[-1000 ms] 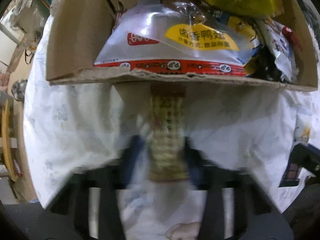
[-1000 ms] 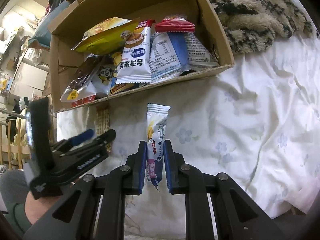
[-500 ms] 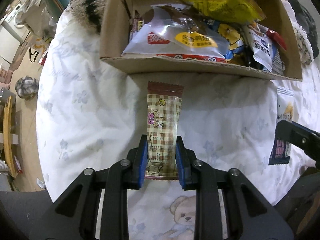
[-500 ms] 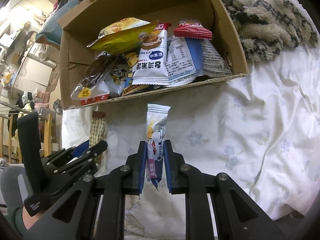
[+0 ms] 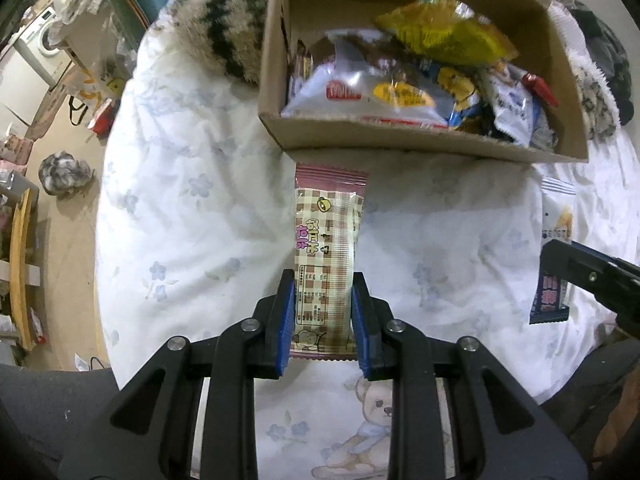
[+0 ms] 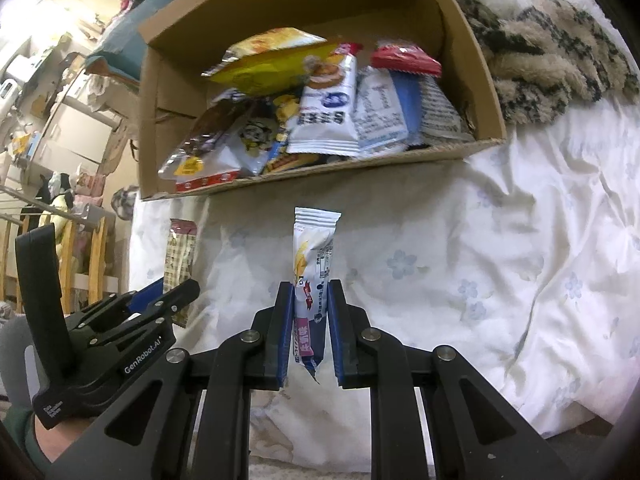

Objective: Organize snacks
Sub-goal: 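Carry both held bars over the box and open both grippers inside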

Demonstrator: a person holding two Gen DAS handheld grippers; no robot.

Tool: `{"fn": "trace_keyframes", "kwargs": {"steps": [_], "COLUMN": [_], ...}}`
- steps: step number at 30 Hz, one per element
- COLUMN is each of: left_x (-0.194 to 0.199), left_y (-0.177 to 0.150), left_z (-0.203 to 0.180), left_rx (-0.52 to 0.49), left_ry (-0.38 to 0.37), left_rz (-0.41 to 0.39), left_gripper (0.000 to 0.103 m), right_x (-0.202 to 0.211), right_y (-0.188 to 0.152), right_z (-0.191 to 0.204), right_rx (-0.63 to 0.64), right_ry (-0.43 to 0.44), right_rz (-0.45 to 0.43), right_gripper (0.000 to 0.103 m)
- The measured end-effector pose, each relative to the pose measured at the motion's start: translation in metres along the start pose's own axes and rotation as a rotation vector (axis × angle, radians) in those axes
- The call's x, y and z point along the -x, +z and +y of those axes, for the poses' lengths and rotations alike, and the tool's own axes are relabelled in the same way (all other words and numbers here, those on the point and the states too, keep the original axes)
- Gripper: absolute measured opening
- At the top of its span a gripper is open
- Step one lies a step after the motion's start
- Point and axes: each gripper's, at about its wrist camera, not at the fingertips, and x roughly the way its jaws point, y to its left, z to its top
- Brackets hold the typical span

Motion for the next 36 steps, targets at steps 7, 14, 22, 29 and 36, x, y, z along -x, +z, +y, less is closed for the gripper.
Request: {"fn": "trace_keyframes", "kwargs": {"steps": [7, 14, 22, 29, 36], "left_x": [0.045, 0.092, 0.119, 0.117, 0.111], "left_y": [-0.005, 0.007, 0.036, 0.067, 0.099], "left_z": [0.002, 0.005, 0.001, 0.005, 0.005], "left_rx": [0.018, 0.023, -0.016, -0.024, -0.050], "left_ry": [-0.001, -0.023, -0.020, -0.027, -0.041], "left_rz": [-0.151, -0.322, -0.405, -0.401, -0.400], "left_gripper": [0.022, 0.022, 0.022, 0.022, 0.022], "right_x": [0.026, 0.060, 0.086, 0.098, 0.112], "right_y": [0.003, 0.009, 0.021, 0.044, 0.070], "right_z": [0.008, 0.010, 0.010, -0.001, -0.021], "right_rx": [0.024, 0.026, 0.023, 0.002, -0.032], "right_ry": [0.057, 0.132, 0.174, 0.173, 0.170], "right_rz": [-0.105, -0.249, -0.364, -0.404, -0.451], "right_gripper": [0.018, 0.018, 0.018, 0.018, 0.018]}}
